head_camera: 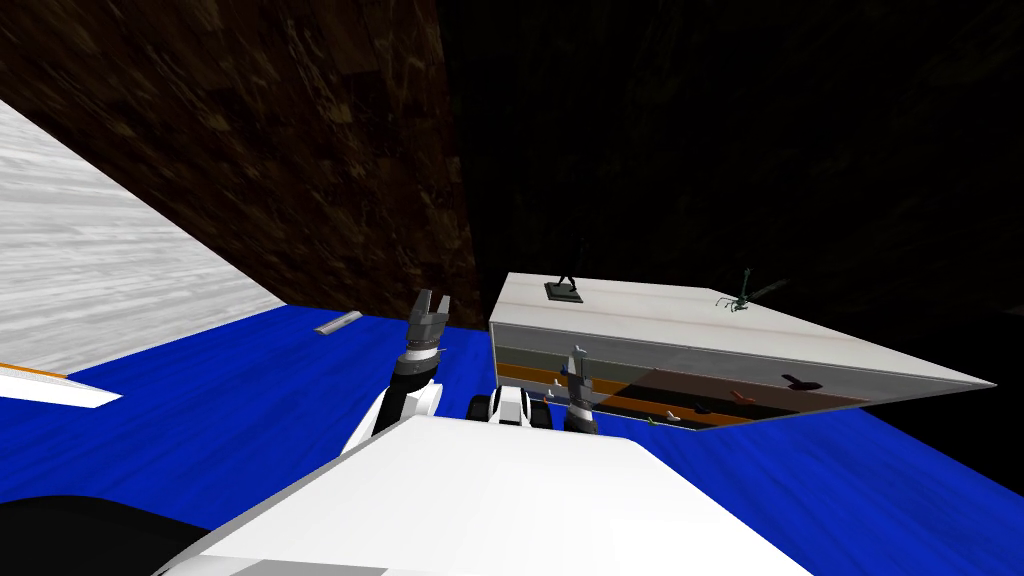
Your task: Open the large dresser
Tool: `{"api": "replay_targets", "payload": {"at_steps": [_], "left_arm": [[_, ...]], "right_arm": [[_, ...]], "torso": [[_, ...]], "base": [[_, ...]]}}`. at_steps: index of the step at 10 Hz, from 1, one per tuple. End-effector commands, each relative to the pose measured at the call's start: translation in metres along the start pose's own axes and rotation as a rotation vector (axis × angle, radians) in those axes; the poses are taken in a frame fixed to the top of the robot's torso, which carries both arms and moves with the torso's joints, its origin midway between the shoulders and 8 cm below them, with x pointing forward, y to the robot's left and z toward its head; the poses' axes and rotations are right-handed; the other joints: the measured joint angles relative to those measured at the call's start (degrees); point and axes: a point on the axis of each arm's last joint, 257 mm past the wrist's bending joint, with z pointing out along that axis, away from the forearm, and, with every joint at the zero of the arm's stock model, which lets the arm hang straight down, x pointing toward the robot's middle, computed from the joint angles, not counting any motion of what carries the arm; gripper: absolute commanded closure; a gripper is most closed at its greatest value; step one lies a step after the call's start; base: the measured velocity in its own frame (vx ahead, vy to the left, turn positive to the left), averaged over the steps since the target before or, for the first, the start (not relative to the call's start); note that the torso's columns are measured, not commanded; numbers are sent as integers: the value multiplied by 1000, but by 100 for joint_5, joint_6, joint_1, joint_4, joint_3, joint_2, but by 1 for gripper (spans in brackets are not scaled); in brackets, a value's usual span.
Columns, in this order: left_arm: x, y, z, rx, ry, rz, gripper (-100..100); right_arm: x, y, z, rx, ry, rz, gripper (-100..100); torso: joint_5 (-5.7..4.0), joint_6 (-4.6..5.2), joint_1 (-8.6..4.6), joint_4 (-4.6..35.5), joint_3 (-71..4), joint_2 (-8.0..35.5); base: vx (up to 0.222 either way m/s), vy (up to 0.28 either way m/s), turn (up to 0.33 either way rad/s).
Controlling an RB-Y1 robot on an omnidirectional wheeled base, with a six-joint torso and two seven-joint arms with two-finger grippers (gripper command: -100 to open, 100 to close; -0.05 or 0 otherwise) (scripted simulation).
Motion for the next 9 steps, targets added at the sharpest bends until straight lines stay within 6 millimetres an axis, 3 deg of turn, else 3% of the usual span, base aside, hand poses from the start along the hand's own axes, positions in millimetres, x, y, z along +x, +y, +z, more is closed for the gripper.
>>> {"api": "replay_targets", "payload": {"at_steps": [1,3,4,5,8,9], "left_arm": [[0,0,0,0,0,0,0],[0,0,0,0,0,0,0],[0,0,0,0,0,0,0],[0,0,0,0,0,0,0],[0,0,0,0,0,0,0],[0,0,0,0,0,0,0]], "right_arm": [[-1,0,17,-2,-1,0,-100],[-2,-1,32,-2,-2,1,-100],[-1,0,27,-1,-1,0,-100],[-1,0,13,-2,-1,-1,100],[-1,0,-6,-2,-1,0,100],[-1,0,-1,-3,-1,0,100]], "torso": [[-1,0,-1,0,0,0],[-1,0,-2,0,1,1],[-1,0,-2,0,1,1],[-1,1,-2,-1,0,-1],[4,3,4,3,3,8],[0,2,0,0,2,6]], "base": [[-12,1,0],[-13,3,-1],[0,0,0],[10,-1,3],[16,-2,1],[0,0,0]]}}
